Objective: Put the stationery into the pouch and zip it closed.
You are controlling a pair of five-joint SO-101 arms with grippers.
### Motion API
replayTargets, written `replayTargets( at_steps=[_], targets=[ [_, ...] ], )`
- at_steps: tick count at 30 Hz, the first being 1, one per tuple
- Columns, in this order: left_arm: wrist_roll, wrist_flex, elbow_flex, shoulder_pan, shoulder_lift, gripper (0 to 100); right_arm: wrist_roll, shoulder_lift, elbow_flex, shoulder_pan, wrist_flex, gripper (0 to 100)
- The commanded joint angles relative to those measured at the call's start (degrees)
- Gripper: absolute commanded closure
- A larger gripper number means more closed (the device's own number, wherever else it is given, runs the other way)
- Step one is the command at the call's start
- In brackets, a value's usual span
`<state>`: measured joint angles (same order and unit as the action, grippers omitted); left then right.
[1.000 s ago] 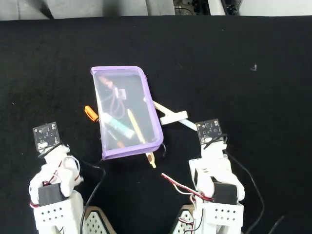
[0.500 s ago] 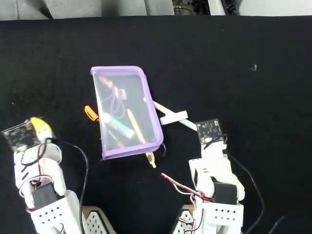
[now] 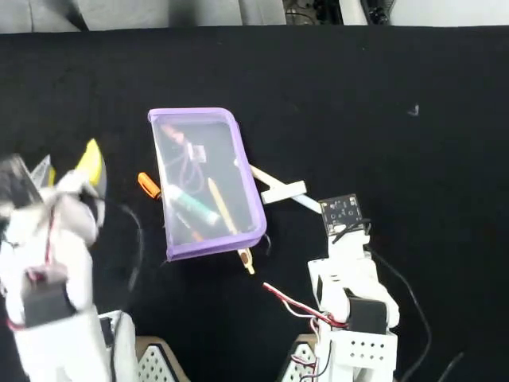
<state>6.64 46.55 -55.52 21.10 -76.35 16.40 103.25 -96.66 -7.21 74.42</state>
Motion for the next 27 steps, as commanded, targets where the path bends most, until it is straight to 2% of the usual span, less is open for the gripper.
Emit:
replayTargets(
  at_steps=[1, 5, 11, 18, 27],
  targets=[
    [6.6, 3.2, 22.0, -0.6, 29.6, 75, 0.4, 5.2, 0.1, -0.4, 0.4, 98.6],
    [9.1, 9.9, 38.8, -2.0, 49.9, 75, 0.4, 5.2, 0.1, -0.4, 0.4, 98.6],
    [9.4, 15.7, 60.0, -4.4, 77.2, 75, 0.4, 5.2, 0.1, -0.4, 0.4, 98.6],
    [23.3, 20.2, 87.0, -4.8, 105.0, 75, 0.4, 5.2, 0.1, -0.4, 0.4, 98.6],
    [31.2, 32.3, 120.5, -12.3, 129.9, 75, 0.4, 5.2, 0.1, -0.4, 0.4, 98.6]
  ],
)
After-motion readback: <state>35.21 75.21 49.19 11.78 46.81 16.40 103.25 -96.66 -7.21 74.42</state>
